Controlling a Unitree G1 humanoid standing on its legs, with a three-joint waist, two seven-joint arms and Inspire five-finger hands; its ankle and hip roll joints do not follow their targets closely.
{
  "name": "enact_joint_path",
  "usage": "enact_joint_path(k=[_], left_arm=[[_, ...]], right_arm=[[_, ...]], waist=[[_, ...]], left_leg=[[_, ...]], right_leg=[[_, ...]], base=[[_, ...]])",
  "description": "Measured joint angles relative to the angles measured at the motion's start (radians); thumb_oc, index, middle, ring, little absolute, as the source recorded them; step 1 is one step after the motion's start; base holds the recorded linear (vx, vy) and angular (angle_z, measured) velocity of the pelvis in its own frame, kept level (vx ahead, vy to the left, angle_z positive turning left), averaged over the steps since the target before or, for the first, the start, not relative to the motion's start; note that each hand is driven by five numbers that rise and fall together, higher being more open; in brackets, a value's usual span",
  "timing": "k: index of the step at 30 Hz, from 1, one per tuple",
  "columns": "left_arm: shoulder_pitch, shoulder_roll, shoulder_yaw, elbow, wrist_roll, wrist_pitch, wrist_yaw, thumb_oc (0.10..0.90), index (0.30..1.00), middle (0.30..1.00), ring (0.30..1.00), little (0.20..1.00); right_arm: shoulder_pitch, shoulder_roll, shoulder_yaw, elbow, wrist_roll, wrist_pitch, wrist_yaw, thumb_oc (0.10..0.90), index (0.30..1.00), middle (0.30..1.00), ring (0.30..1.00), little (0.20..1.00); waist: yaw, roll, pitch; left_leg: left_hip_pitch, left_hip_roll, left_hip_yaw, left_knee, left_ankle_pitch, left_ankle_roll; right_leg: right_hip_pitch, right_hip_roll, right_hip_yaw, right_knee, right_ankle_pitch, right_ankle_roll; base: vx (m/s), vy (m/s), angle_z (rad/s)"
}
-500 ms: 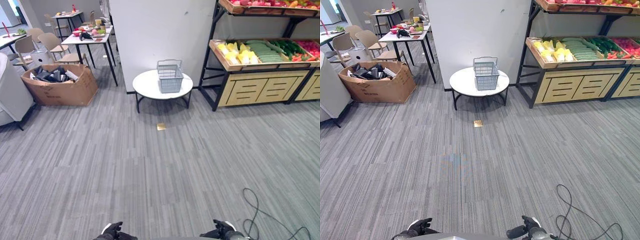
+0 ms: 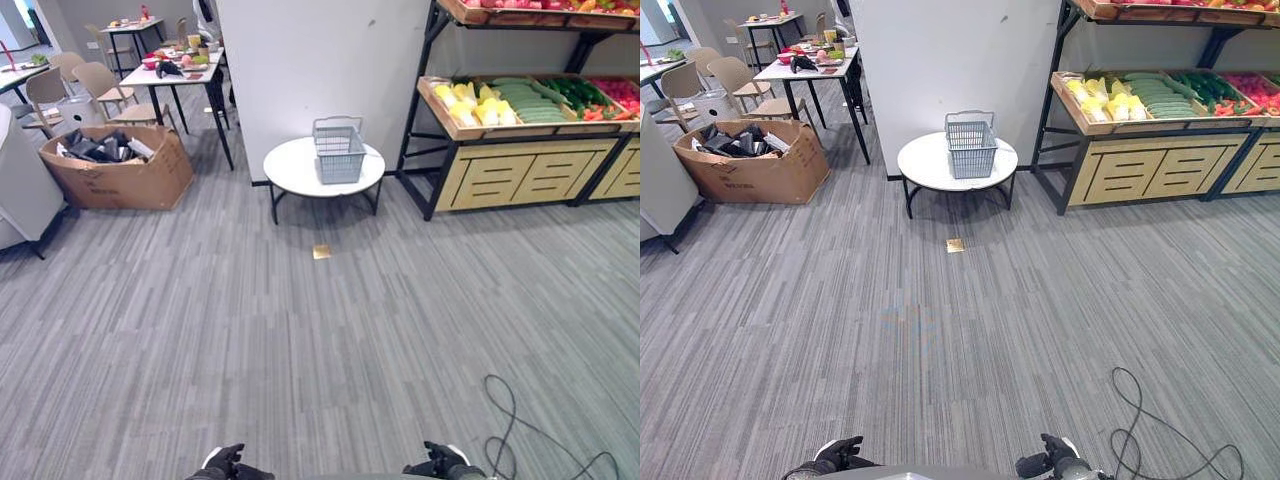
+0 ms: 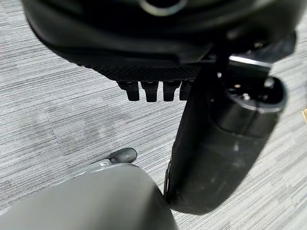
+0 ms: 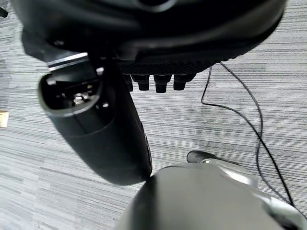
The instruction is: Get the vegetables into the basket
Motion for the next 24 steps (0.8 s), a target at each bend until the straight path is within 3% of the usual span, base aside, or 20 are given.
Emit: enact_joint_path(k=[12,16,18,24], left_arm=[[-0.018,0.005,0.024,0.006,0.001,0.001,0.011,0.900,1.000,1.000,1.000,1.000],[-0.048,0.020,0.032,0.007,0.001,0.001,0.028,0.900,1.000,1.000,1.000,1.000],[-0.073,0.028,0.033,0.013,0.001,0.002,0.033,0.900,1.000,1.000,1.000,1.000],[-0.106,0.029,0.042,0.026,-0.001,0.006,0.046,0.900,1.000,1.000,1.000,1.000]], right_arm=[[0.027,-0.011,0.067,-0.100,-0.004,0.011,0.003,0.900,1.000,1.000,1.000,1.000],[0.024,-0.017,0.105,-0.167,-0.006,0.023,0.005,0.900,1.000,1.000,1.000,1.000],[0.014,-0.018,0.115,-0.192,-0.006,0.023,0.007,0.900,1.000,1.000,1.000,1.000],[-0.013,-0.029,0.133,-0.220,-0.006,0.030,0.017,0.900,1.000,1.000,1.000,1.000]], waist=[[0.000,-0.024,0.030],[0.000,-0.031,0.065],[-0.001,-0.049,0.084],[-0.004,-0.051,0.112]], left_leg=[[-0.002,0.006,0.007,0.003,-0.004,-0.006],[-0.044,0.012,0.015,0.036,-0.009,-0.017],[-0.070,0.015,0.015,0.050,-0.010,-0.018],[-0.122,0.020,0.018,0.069,-0.005,-0.026]], right_leg=[[-0.001,0.006,0.007,-0.004,0.000,0.000],[-0.042,0.010,0.013,0.020,-0.003,-0.002],[-0.069,0.012,0.013,0.034,-0.002,-0.004],[-0.136,0.016,0.013,0.084,-0.007,-0.017]], base=[[-0.02,-0.038,-0.02],[-0.07,-0.057,-0.05],[-0.04,-0.038,-0.03],[-0.01,-0.063,-0.02]])
